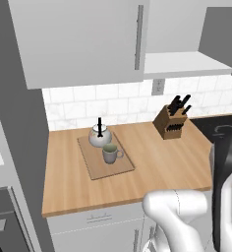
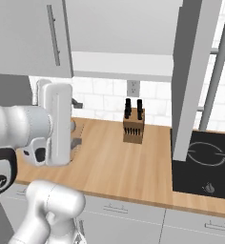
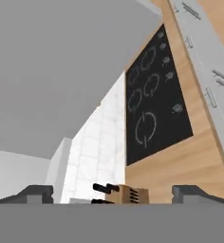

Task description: Pick the kettle from the counter and place it on the tray. Then pick the mug from the cabinet and place it on the tray. Then close the cabinet doors.

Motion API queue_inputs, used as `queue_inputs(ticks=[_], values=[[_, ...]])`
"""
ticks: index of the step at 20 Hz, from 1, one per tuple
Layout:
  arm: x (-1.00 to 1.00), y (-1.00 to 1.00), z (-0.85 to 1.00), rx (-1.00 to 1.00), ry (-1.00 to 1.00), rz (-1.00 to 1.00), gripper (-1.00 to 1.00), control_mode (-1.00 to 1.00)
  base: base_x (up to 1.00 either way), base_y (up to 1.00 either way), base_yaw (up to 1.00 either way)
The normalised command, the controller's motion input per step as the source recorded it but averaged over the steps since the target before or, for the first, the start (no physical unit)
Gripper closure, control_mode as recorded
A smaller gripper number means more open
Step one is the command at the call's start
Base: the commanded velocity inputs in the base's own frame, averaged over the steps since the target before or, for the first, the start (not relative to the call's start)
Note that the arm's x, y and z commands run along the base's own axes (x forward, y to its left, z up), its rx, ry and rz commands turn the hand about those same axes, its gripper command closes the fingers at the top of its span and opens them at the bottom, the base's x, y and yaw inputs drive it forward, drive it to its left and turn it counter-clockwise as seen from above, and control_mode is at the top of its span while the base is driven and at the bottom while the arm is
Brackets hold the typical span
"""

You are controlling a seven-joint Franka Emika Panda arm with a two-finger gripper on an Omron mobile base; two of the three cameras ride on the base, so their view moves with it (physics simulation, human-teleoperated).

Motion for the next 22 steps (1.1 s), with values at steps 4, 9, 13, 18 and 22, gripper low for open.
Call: queue_inputs(ticks=[4,9,13,18,22], values=[[-0.03,-0.73,-0.02,0.02,0.00,-0.22,-1.00,-1.00,0.00,0.00,0.00],[-0.25,-0.45,0.00,0.00,0.00,-0.23,-1.00,-1.00,0.00,0.00,0.00],[-0.30,-0.37,0.00,0.00,0.00,-0.21,-1.00,-1.00,0.00,0.00,0.00],[-0.24,-0.52,0.00,0.00,-0.01,-0.05,-1.00,-1.00,0.00,0.00,0.00],[-0.26,-0.47,0.00,0.00,-0.10,0.00,-1.00,-1.00,0.00,0.00,0.00]])
